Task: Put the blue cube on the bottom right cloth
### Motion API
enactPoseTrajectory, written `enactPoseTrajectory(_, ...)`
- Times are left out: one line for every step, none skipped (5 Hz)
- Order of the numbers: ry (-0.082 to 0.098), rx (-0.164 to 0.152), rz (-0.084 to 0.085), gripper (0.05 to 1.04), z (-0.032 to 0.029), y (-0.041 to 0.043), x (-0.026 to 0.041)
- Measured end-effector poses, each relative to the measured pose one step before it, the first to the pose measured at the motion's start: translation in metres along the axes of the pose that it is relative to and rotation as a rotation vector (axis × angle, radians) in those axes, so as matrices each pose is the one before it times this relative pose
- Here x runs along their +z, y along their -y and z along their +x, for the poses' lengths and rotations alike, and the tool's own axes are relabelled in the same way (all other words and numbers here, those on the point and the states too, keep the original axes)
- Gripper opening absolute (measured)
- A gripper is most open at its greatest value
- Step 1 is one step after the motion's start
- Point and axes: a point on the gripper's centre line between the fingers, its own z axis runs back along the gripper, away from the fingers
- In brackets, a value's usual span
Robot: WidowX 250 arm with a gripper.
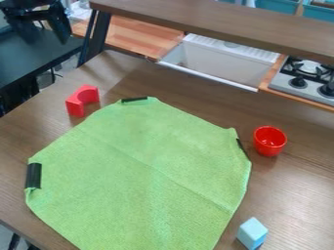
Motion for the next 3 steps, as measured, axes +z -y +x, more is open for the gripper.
enactPoseTrajectory(-0.0302,0.0047,-0.0122,1.0,-0.00549,-0.00045,-0.01079)
enactPoseTrajectory(-0.0832,-0.142,-0.1156,1.0,-0.03693,0.03615,-0.01612)
enactPoseTrajectory(-0.0729,-0.1169,-0.0669,1.0,-0.0191,0.05229,-0.01013)
